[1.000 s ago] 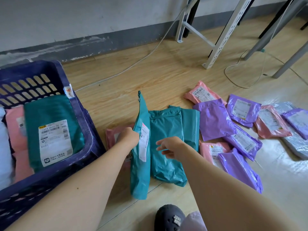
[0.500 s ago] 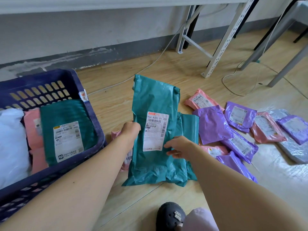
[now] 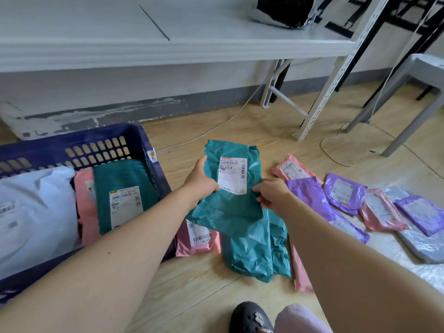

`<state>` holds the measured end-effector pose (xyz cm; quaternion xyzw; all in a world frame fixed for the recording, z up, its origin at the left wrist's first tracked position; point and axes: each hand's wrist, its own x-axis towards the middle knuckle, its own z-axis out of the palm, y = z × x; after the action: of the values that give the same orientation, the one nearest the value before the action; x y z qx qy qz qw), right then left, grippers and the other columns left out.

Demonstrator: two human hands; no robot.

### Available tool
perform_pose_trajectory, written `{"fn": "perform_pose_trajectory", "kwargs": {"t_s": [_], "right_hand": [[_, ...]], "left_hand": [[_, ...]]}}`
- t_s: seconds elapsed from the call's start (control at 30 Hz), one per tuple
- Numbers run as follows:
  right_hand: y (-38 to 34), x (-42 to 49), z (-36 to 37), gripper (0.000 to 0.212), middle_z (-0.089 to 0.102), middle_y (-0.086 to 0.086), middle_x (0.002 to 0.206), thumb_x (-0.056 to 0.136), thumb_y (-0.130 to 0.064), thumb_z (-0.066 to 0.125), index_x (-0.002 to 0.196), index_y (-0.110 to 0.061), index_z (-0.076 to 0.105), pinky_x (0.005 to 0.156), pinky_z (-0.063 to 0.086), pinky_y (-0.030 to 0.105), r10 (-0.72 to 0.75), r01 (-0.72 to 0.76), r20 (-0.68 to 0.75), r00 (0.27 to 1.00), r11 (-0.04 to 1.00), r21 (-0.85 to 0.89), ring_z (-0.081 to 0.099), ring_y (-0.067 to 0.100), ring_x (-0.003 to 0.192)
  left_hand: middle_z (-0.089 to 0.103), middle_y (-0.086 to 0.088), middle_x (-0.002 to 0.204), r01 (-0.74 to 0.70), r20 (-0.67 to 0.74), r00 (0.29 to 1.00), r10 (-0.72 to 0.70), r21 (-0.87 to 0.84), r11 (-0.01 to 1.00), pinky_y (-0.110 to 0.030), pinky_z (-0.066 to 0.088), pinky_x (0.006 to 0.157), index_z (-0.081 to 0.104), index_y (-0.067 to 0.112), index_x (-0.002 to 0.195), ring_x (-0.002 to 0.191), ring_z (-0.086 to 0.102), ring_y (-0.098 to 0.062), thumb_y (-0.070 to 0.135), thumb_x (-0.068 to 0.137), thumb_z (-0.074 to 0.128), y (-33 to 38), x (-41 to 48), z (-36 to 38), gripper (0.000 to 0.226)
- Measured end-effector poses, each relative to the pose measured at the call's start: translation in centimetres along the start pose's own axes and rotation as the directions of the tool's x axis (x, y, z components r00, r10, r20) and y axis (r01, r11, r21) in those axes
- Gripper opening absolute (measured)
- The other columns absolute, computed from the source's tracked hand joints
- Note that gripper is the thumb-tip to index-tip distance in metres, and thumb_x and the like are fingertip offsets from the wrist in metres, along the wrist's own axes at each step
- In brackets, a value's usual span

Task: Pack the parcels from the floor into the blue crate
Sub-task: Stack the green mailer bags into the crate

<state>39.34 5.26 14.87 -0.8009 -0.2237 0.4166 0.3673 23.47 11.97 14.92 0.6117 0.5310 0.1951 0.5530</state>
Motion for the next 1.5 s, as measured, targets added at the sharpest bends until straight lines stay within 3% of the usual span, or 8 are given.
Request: {"fn": "perform_pose_trajectory", "kwargs": {"t_s": [0.23,0.47,0.77,0.87,1.07,1.2,1.37,1.5], "right_hand": [[-2.5,-2.2,1.5,0.019,0.054,0.005,0.062,0.087,0.001,0.048,0.081,-0.014,0.058,0.048,0.05,0.022,-0.118,0.116,-0.061,0.991,0.993,-0.026,0.051,0.013,0.049],[-6.8,-4.9,7.2,0.024,0.056,0.001,0.064,0.085,0.003,0.045,0.088,-0.015,0.06,0.045,0.052,0.02,-0.28,0.28,-0.024,0.96,0.96,0.017,0.052,0.011,0.048],[-8.9,-6.7,15.5,0.048,0.059,-0.005,0.075,0.085,0.004,0.044,0.127,-0.017,0.054,0.062,0.058,0.025,-0.416,0.421,0.145,0.898,0.907,0.002,0.057,0.01,0.061],[-8.8,-6.9,18.4,0.058,0.06,-0.004,0.081,0.085,0.004,0.045,0.138,-0.021,0.043,0.06,0.057,0.025,-0.409,0.433,0.255,0.876,0.9,-0.046,0.06,0.014,0.066],[-6.8,-6.1,23.8,0.069,0.06,0.0,0.086,0.085,0.002,0.048,0.145,-0.027,0.031,0.082,0.056,0.05,-0.344,0.44,0.411,0.844,0.883,-0.164,0.059,0.023,0.078],[-5.4,-5.3,26.2,0.057,0.058,0.007,0.112,0.087,0.0,0.05,0.14,-0.019,0.042,0.083,0.054,0.04,-0.268,0.435,0.472,0.84,0.852,-0.29,0.058,0.022,0.08],[-4.1,-3.7,28.0,0.054,0.054,0.013,0.132,0.087,-0.002,0.052,0.139,-0.013,0.045,0.092,0.053,0.039,-0.161,0.394,0.502,0.85,0.827,-0.401,0.061,0.028,0.103],[-3.2,-2.9,28.4,0.049,0.06,0.018,0.121,0.086,0.001,0.049,0.135,-0.007,0.049,0.091,0.053,0.042,-0.123,0.4,0.519,0.846,0.791,-0.463,0.061,0.031,0.1]], "left_hand": [[0.037,-0.01,0.146,-0.029,-0.114,0.993,0.03,0.007,1.0,-0.021,0.039,0.049,0.03,0.031,0.144,0.057,0.047,-0.011,-0.011,0.083,0.05,1.2,-2.5,-2.4,0.077],[0.034,0.0,0.15,-0.079,-0.348,0.936,0.047,-0.078,0.994,-0.021,0.042,0.056,0.033,0.027,0.144,0.067,0.041,-0.002,-0.009,0.084,0.048,0.4,-4.3,-7.9,0.072],[0.037,-0.001,0.148,-0.017,-0.5,0.866,-0.018,-0.066,0.998,-0.019,0.038,0.053,0.033,0.025,0.144,0.089,0.044,-0.014,-0.007,0.086,0.049,-2.9,-4.4,-15.3,0.068],[0.037,-0.004,0.147,0.033,-0.531,0.845,-0.059,-0.059,0.998,-0.027,0.045,0.064,0.034,0.026,0.143,0.095,0.049,-0.02,-0.007,0.085,0.048,-5.2,-4.3,-17.7,0.068],[0.036,-0.008,0.147,0.14,-0.532,0.836,-0.134,-0.029,0.99,-0.027,0.042,0.06,0.031,0.022,0.145,0.068,0.046,-0.013,-0.01,0.086,0.049,-11.0,-3.7,-20.7,0.069],[0.034,-0.008,0.149,0.213,-0.498,0.851,-0.165,0.041,0.976,-0.025,0.039,0.053,0.027,0.022,0.147,0.071,0.046,-0.013,-0.008,0.087,0.049,-14.4,-2.7,-21.3,0.07],[0.039,-0.011,0.148,0.305,-0.371,0.9,-0.228,0.166,0.938,-0.038,0.049,0.092,0.021,0.021,0.15,0.117,0.052,-0.031,-0.001,0.085,0.054,-18.0,-0.9,-21.3,0.076],[0.049,-0.009,0.138,0.365,-0.296,0.907,-0.3,0.197,0.91,-0.036,0.045,0.1,0.03,0.019,0.145,0.118,0.053,-0.03,0.008,0.081,0.063,-19.7,-0.3,-20.9,0.072]]}}
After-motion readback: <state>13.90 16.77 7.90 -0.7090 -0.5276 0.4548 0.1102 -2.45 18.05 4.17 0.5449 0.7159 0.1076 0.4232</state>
